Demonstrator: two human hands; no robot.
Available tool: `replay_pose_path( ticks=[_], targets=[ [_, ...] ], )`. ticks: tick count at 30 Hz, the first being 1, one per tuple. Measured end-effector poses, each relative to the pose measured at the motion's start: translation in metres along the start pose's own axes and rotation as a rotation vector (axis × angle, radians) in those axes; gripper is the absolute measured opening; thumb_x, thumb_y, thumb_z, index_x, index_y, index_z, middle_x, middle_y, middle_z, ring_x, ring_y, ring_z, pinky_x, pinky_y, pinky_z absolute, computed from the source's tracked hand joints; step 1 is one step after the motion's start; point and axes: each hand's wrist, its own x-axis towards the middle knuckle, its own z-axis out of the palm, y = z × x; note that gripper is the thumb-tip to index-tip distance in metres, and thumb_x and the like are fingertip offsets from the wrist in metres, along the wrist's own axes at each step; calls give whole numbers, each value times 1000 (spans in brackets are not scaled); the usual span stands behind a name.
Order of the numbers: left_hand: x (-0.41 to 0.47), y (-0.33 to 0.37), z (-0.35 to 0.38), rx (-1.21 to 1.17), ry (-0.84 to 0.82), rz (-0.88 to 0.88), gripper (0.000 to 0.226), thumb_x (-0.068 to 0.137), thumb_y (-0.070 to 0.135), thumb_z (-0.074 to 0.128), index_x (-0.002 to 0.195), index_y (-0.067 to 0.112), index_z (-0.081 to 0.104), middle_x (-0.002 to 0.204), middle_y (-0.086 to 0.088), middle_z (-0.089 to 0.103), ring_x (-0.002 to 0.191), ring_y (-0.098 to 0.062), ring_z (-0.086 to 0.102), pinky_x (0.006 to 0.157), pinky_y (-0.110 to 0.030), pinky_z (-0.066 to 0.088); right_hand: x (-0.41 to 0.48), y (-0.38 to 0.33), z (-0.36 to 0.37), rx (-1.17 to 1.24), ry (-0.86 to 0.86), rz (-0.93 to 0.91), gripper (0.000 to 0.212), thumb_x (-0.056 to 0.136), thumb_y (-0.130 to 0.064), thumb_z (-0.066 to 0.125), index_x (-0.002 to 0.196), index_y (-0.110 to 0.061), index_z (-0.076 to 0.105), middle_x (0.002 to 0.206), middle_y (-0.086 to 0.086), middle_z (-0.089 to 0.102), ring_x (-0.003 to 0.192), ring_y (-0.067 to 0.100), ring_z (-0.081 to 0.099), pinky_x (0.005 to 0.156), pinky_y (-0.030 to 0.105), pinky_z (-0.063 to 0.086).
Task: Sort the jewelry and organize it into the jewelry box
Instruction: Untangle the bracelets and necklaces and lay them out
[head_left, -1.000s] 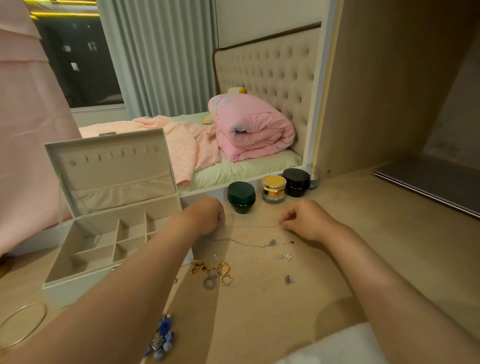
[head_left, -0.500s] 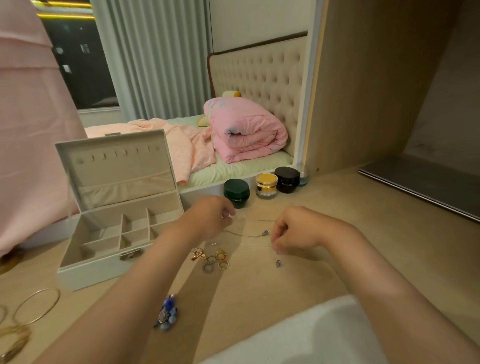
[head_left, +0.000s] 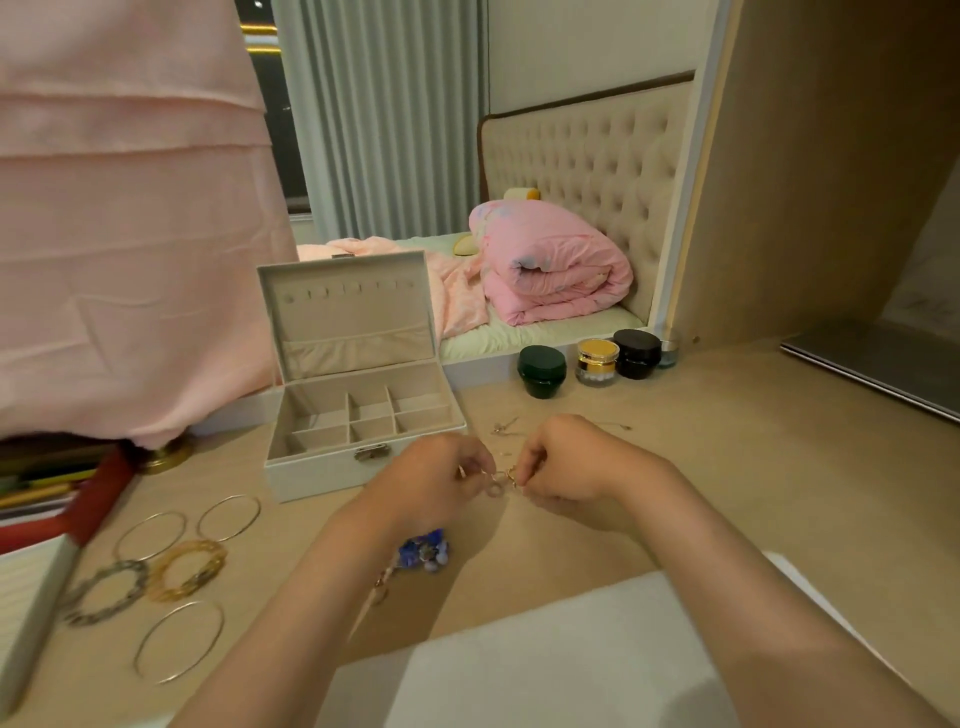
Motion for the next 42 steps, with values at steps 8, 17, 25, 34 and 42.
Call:
replay_pose_path(
  ticks=[8,17,25,34,42],
  targets=[
    [-75,-70,-35,-18,166,-235,8,94,29,63,95,35,68,91,18,66,82,3,58,69,-16,41,16,-68,56,45,-59,-213,18,89,-4,67,96,-17,77,83,-9,66,83,9,63,78,25,52],
    [-111,-115,-34,-25,186,-369,16,96,21,60,106,29,71,103,13,67,92,-4,58,78,-20,42,31,-93,74,-126,-46,-293,18,92,-11,65,96,-24,77,89,-15,67,89,6,64,84,25,52],
    [-115,-118,-37,-11,163,-387,17,82,47,75,92,34,75,86,19,64,82,1,57,72,-23,48,46,-126,95,-163,-51,-422,8,87,-31,74,94,-31,79,88,-13,69,83,4,63,80,30,55],
    [-114,-124,-39,-66,91,-426,14,82,34,78,95,32,75,87,16,67,81,1,59,69,-18,47,53,-122,91,-317,-113,-323,9,84,-32,79,93,-30,78,88,-17,69,86,4,63,81,28,55],
    [-113,-126,-41,-85,56,-441,11,87,34,73,97,33,76,87,16,66,83,-1,59,72,-20,47,58,-140,111,-461,4,-437,16,91,-36,69,105,-38,77,98,-15,71,90,7,60,79,28,49]
  ],
)
